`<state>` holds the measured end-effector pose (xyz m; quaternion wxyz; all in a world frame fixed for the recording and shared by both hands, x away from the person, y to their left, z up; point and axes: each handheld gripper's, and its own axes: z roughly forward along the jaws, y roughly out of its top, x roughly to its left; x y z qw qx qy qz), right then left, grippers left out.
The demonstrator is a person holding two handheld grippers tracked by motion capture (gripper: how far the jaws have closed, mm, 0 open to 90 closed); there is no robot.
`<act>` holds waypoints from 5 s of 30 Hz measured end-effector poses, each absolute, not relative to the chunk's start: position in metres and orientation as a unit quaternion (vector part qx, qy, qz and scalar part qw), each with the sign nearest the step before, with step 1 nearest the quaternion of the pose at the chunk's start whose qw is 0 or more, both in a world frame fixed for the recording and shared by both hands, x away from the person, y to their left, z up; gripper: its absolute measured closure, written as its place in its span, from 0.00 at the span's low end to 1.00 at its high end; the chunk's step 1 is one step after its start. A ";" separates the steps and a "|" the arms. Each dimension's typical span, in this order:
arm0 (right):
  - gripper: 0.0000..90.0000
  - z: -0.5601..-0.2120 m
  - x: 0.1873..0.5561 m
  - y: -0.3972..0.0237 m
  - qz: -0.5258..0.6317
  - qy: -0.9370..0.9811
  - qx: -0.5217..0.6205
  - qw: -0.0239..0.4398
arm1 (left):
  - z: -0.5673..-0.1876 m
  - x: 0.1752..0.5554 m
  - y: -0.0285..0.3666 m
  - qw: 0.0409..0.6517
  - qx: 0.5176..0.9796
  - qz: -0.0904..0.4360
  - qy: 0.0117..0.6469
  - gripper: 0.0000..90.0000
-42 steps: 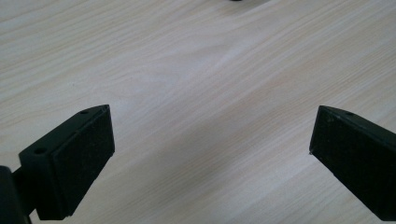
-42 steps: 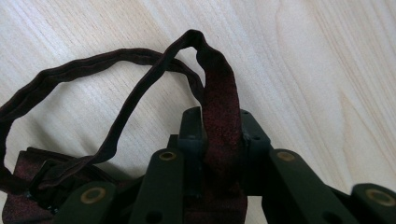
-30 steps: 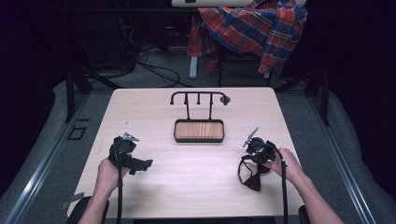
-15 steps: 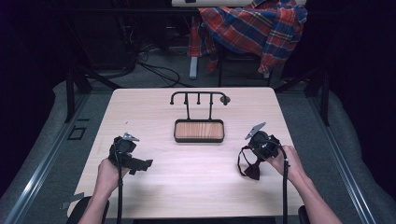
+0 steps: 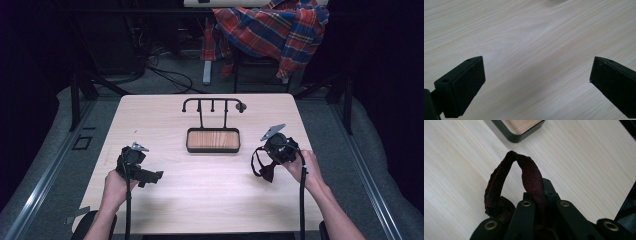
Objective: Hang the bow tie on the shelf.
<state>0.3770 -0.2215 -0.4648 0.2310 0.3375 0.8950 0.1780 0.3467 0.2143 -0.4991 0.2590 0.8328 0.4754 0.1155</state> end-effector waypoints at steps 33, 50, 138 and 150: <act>1.00 -0.401 0.415 -0.190 0.242 0.867 0.343 0.267 | -0.498 0.346 0.217 0.272 0.828 0.120 0.476 0.00; 1.00 -0.379 0.423 -0.176 0.260 0.862 0.332 0.280 | -0.498 0.346 0.217 0.271 0.829 0.118 0.475 0.00; 0.87 -0.438 0.500 -0.188 0.304 0.816 0.468 0.147 | -0.499 0.346 0.215 0.265 0.831 0.119 0.475 0.00; 0.62 -0.433 0.494 -0.190 0.300 0.825 0.454 0.151 | -0.499 0.346 0.215 0.264 0.831 0.118 0.474 0.00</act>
